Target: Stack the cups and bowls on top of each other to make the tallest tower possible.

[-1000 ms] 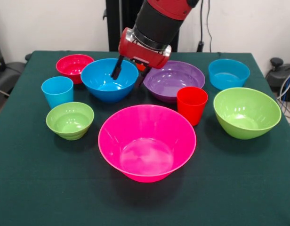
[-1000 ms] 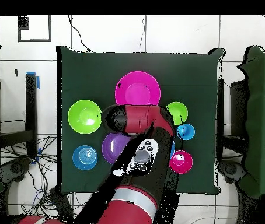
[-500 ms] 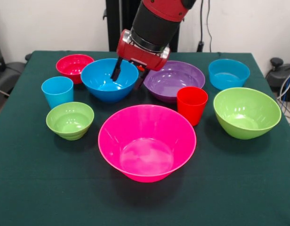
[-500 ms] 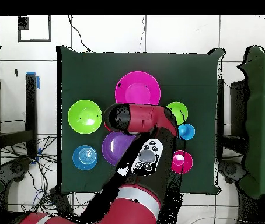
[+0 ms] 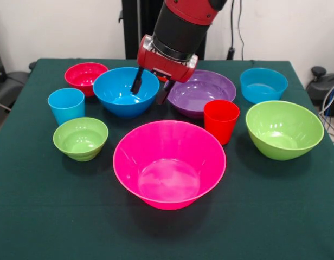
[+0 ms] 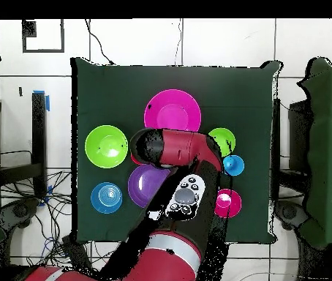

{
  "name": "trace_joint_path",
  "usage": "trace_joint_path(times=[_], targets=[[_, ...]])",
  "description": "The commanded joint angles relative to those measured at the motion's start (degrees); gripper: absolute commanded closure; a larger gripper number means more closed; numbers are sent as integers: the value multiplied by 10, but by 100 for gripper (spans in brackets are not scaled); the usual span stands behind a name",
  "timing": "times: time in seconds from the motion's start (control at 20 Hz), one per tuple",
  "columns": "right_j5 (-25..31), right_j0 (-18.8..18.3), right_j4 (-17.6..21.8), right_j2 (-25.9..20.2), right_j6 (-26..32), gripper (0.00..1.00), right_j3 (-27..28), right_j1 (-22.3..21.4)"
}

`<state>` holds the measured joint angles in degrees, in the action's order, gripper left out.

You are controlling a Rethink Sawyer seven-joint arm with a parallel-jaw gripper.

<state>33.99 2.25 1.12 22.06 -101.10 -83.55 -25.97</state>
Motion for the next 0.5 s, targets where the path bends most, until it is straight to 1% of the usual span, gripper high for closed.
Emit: trace_joint_path(times=[0.05,0.35,0.5], targets=[[12,-10,-27,-65,-92,0,-34,8],[31,-14,-39,-77,-81,0,-37,-1],[51,-16,-48,-83,-73,0,-41,-12]])
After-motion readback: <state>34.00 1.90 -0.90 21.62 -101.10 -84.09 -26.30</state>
